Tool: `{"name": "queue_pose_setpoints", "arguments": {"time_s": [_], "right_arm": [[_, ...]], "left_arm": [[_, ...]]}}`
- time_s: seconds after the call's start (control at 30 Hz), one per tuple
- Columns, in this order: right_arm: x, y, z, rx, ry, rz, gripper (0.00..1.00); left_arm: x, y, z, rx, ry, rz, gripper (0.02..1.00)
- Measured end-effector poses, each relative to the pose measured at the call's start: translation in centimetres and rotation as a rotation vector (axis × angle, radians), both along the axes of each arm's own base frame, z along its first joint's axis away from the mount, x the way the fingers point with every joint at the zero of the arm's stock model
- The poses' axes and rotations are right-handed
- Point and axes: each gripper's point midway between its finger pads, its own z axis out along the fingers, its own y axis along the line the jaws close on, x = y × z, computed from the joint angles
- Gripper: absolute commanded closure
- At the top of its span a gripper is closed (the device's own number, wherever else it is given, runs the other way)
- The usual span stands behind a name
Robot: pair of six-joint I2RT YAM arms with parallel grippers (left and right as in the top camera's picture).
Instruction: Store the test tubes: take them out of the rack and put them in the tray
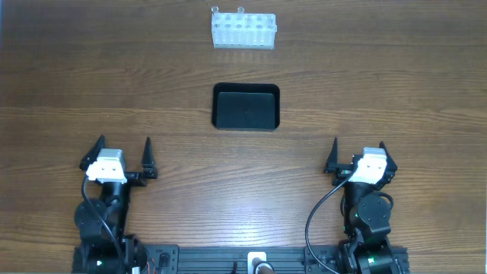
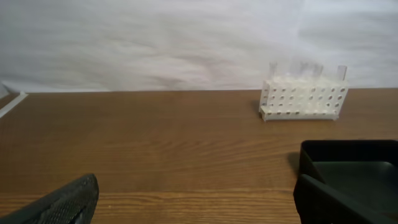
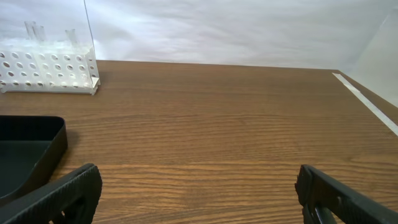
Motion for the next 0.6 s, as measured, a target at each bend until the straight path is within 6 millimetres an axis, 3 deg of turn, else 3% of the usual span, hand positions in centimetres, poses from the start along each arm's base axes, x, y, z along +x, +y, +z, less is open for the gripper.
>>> {"name": "queue_pose_setpoints", "arguments": {"time_s": [0.27,0.5,0.6], "right_arm": [[0.0,0.0,0.0,0.000,0.000,-0.001,0.009],[0.0,0.0,0.0,0.000,0.000,-0.002,0.009],[0.0,-0.1,0.0,0.000,0.000,-0.002,0.009]], "left_arm": [[0.6,0.6,4.7,-0.017,-0.184,0.027,0.018],[3.0,0.4,4.4,-0.062,-0.109,0.005,0.018],[4.7,-0.3,5.7,-0.074,-0.071,-0.022,0.018]]}}
